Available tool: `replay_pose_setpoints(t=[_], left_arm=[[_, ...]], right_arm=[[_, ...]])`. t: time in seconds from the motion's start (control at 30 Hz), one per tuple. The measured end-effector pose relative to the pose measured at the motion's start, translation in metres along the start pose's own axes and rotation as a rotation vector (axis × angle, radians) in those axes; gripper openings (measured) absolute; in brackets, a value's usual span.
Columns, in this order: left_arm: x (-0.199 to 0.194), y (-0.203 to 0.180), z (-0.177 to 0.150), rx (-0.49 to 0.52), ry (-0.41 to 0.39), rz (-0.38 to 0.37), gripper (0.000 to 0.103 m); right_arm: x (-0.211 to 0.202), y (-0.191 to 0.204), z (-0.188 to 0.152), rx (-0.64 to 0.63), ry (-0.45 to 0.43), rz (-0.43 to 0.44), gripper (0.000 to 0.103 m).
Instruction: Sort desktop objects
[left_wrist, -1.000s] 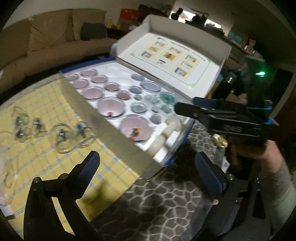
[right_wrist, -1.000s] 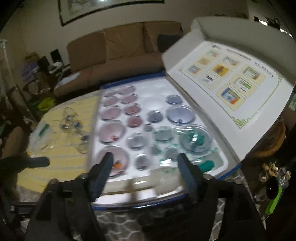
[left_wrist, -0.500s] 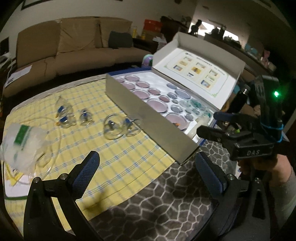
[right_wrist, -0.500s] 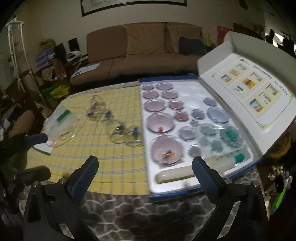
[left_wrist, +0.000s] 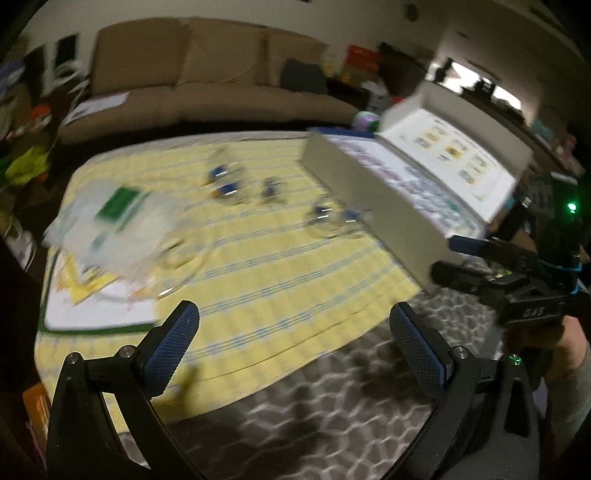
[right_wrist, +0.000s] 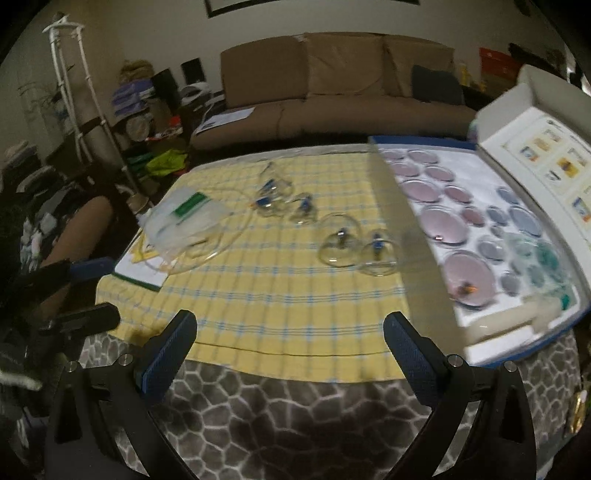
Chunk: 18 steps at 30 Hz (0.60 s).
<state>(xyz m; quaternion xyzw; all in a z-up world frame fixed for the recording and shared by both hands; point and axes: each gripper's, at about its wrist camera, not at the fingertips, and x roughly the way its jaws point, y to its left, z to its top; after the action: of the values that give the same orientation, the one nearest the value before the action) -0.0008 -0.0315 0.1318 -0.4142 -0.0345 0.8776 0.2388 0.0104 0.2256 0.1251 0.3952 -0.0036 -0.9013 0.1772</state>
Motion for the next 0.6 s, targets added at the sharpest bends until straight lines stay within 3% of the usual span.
replay_pose_setpoints(t=[0.17, 0.3, 0.4, 0.6], left_arm=[[-0.001, 0.065, -0.019, -0.12, -0.002, 0.091, 0.103], [0.008, 0.092, -0.034, -0.176, 0.011, 0.136, 0.103], [0.016, 0.091, -0.04, -0.181, 0.02, 0.138, 0.103], [0.036, 0.054, -0.043, -0.156, 0.014, 0.169, 0.103]], right_arm=[[0.029, 0.017, 0.002, -0.017, 0.011, 0.023, 0.103], [0.052, 0.027, -0.003, -0.069, 0.009, -0.036, 0.103], [0.06, 0.025, -0.009, -0.081, 0.011, -0.059, 0.103], [0.049, 0.004, -0.018, -0.038, 0.002, -0.063, 0.103]])
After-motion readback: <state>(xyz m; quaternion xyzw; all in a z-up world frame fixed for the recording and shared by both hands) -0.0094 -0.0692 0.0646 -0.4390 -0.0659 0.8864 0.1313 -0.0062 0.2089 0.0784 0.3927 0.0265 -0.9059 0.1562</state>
